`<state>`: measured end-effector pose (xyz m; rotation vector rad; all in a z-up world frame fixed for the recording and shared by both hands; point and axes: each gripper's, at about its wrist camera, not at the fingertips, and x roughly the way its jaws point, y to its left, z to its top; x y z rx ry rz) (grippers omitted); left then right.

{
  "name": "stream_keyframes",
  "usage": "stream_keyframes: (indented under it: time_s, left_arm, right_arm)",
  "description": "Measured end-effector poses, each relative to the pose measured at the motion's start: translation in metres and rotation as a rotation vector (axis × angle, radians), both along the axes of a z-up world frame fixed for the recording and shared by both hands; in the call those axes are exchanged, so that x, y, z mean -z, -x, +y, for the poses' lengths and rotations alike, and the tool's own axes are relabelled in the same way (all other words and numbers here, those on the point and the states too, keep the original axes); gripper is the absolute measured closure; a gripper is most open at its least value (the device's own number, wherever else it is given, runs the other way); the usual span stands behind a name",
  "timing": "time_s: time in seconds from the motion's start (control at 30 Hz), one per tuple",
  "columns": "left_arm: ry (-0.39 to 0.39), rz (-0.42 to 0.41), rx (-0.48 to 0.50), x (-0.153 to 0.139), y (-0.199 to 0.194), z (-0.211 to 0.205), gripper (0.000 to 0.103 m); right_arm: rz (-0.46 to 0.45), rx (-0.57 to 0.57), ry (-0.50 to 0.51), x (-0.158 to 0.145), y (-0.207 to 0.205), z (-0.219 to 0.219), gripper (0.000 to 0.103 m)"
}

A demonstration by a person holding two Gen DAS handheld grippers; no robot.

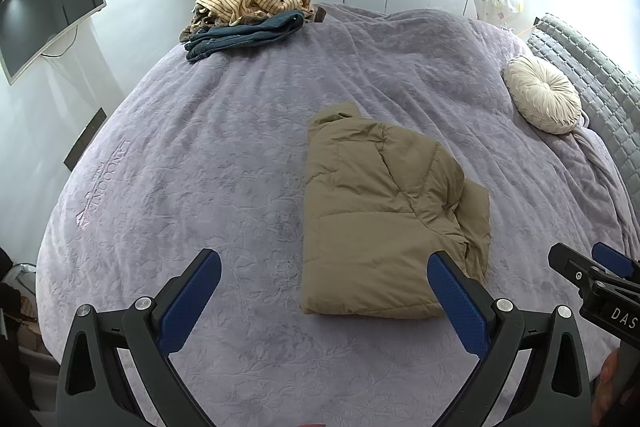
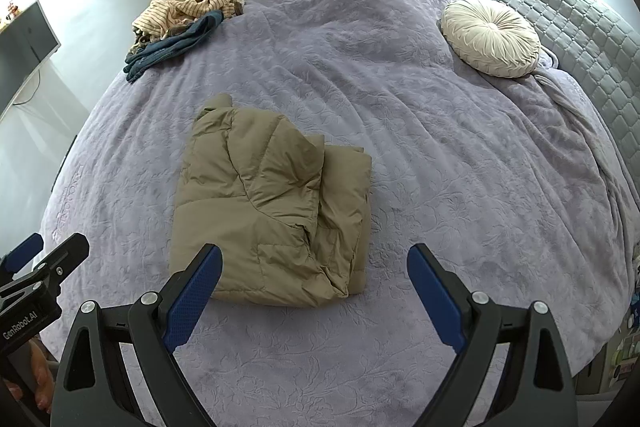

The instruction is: Fold large clothes

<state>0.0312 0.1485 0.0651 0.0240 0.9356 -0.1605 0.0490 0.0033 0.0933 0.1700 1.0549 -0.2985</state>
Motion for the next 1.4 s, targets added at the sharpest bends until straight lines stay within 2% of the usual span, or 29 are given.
stream_keyframes:
  time_s: [1.0,1.4]
  left_arm:
    - [-0.022,-0.017,0.01,-0.001,-0.015,0.003,0.0]
    - [-0.006,-0.005,0.027,-0.001,-0.02,0.001,0.0]
  right_arm:
    - [0.005,0.0,-0.004,0.001,-0.001,0.002,0.008]
    - [0.009,0.003,-0.009,0.004,-0.003,0.001,0.008]
